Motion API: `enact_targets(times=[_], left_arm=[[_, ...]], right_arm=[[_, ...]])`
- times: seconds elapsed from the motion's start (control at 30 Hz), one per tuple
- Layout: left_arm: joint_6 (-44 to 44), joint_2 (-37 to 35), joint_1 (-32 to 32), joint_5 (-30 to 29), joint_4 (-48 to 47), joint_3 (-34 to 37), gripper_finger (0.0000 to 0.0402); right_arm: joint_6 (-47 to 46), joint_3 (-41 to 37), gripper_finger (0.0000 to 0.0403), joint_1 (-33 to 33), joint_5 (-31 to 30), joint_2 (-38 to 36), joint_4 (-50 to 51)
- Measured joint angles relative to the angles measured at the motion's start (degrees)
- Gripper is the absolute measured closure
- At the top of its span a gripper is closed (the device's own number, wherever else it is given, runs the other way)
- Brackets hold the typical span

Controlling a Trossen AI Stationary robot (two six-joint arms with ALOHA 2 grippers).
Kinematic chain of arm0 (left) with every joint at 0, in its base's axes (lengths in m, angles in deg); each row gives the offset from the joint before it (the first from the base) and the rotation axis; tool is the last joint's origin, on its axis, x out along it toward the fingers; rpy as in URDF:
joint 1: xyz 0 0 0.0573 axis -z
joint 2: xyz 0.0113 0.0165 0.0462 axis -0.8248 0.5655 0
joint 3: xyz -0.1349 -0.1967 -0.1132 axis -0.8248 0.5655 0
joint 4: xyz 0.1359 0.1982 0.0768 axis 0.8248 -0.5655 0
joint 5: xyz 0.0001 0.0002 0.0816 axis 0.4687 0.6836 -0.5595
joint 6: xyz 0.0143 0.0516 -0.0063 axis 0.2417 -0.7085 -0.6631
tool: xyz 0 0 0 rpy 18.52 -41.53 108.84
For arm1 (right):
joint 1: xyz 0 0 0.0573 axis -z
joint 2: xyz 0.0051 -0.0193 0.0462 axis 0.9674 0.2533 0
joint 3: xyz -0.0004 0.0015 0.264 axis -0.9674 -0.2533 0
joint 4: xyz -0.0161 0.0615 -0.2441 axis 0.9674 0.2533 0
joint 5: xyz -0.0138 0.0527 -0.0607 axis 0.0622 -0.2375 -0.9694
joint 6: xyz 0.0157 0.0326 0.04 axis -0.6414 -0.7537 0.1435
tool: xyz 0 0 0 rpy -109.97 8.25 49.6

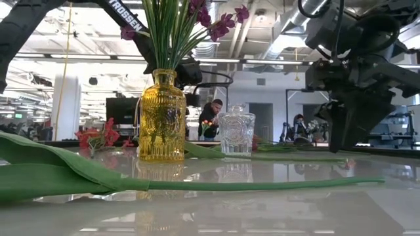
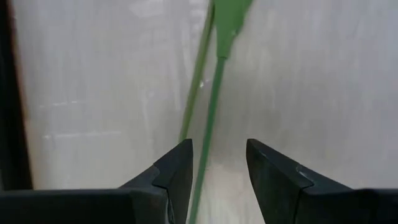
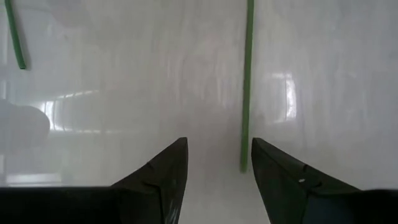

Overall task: Sort flowers into vase by color
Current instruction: Put the top red tulip into the yellow vase

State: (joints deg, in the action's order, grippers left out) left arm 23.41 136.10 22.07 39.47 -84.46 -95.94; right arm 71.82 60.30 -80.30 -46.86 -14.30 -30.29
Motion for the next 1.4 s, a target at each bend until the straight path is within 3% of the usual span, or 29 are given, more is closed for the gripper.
enact_targets(times=[0.57,0.9,1.23,1.4], left_arm=[[-0.10,-0.34,-2.62,3.50,3.02,6.29,0.0262],[0.14,-0.19,-2.54,1.72,2.37,6.34,0.0263],[2.11,-0.28,-2.58,0.77,4.30,6.45,0.0329],[1.55,-0.69,-2.02,-0.15,3.57,5.77,0.0331]], right_arm=[[-6.73,0.00,0.0200,-4.24,0.04,0.00,-0.11],[-10.11,0.00,0.0200,-5.22,0.07,0.00,-2.04],[-10.36,0.00,0.0200,-7.60,0.07,0.00,-2.78],[-10.34,0.00,0.0200,-8.76,0.07,0.00,-2.73]])
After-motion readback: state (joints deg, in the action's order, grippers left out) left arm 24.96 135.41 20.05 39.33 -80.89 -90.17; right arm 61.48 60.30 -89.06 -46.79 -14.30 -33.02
